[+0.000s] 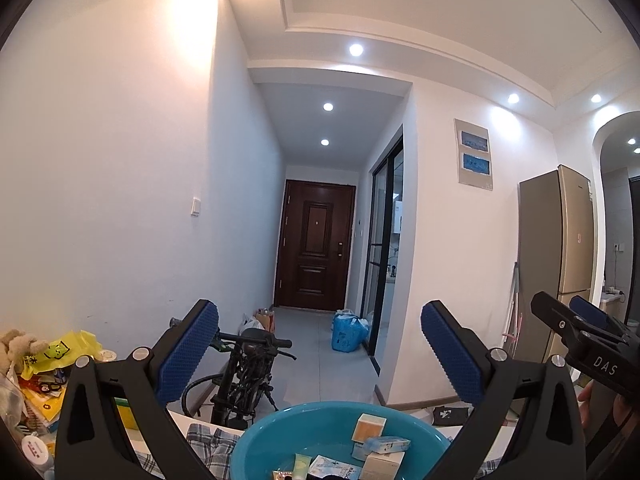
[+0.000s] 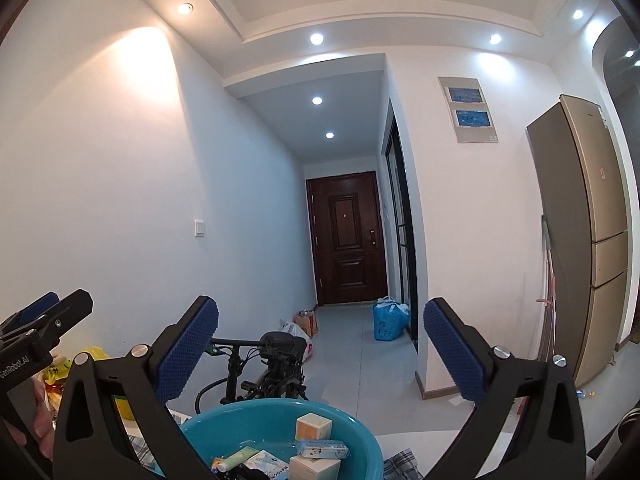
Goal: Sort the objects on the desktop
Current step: 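Raise both open grippers up out of the blue basin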
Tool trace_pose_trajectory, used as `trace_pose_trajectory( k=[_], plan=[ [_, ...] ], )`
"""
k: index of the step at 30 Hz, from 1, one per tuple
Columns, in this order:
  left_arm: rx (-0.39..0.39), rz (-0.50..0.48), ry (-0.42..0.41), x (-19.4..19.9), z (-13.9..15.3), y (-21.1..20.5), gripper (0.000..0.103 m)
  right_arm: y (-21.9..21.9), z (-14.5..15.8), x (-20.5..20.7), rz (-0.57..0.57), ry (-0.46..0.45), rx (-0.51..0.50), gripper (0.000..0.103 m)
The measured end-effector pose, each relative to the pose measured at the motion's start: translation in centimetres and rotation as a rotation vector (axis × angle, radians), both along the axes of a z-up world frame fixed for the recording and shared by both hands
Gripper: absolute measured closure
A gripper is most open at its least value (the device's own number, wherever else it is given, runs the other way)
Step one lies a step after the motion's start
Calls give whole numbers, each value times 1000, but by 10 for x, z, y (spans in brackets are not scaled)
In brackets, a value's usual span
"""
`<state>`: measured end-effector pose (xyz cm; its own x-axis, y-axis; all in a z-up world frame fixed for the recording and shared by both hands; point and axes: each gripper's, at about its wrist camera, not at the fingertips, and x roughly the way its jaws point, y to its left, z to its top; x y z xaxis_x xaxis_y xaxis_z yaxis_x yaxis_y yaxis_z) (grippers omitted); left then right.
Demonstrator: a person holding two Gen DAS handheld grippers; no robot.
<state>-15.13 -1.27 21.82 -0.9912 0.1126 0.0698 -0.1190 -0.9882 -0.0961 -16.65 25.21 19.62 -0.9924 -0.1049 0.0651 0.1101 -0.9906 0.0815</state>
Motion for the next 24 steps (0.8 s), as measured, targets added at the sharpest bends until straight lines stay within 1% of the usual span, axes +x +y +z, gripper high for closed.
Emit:
trace_pose_trajectory(
  k=[5,8,10,12,15,18,24],
  plan=[
    [-21,20,44,19,4,4,0,-5,6,17,-17,41,27,1],
    [-10,-16,27,28,8,1,0,-6,7,22,-23,53,7,1],
    [5,-31,38,35,9,-2,0,-8,8,21,-15,32,12,1],
    [14,-18,49,42,11,-5,0,-12,9,20,-9,18,36,1],
    [1,-7,42,47,13,-5,0,-16,11,28,-17,22,57,1],
    [0,-9,32,54,14,-5,0,-17,15,39,-11,27,60,1],
    [5,-10,49,78,22,-6,0,-15,29,63,-22,51,68,1]
  ],
)
